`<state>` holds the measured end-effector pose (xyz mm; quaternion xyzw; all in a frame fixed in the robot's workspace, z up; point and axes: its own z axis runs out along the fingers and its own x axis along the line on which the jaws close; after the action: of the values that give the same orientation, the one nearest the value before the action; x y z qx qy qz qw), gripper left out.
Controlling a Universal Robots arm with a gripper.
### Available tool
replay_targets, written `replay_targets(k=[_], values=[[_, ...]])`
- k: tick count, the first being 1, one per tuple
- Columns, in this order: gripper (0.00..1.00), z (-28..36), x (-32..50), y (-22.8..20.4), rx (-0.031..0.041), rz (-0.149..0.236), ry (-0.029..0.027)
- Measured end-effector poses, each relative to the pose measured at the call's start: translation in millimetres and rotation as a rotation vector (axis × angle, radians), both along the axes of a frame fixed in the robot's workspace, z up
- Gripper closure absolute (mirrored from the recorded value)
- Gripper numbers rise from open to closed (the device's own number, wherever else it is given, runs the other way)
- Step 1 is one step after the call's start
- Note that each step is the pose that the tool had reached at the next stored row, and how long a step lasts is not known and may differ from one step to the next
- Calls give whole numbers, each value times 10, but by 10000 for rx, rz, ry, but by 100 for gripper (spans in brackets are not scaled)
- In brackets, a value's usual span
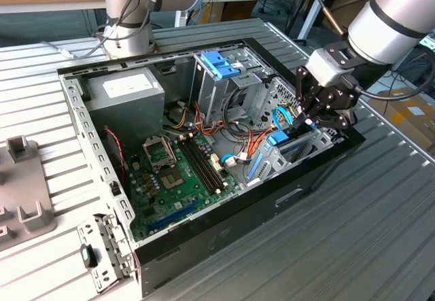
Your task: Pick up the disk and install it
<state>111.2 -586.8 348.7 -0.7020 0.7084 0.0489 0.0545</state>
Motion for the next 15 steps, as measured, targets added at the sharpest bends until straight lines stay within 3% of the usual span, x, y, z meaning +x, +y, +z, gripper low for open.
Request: replay_targets(k=[10, 15], values=[[89, 58, 122, 0, -1, 0, 0], [89, 63, 255, 0, -2, 0, 13]])
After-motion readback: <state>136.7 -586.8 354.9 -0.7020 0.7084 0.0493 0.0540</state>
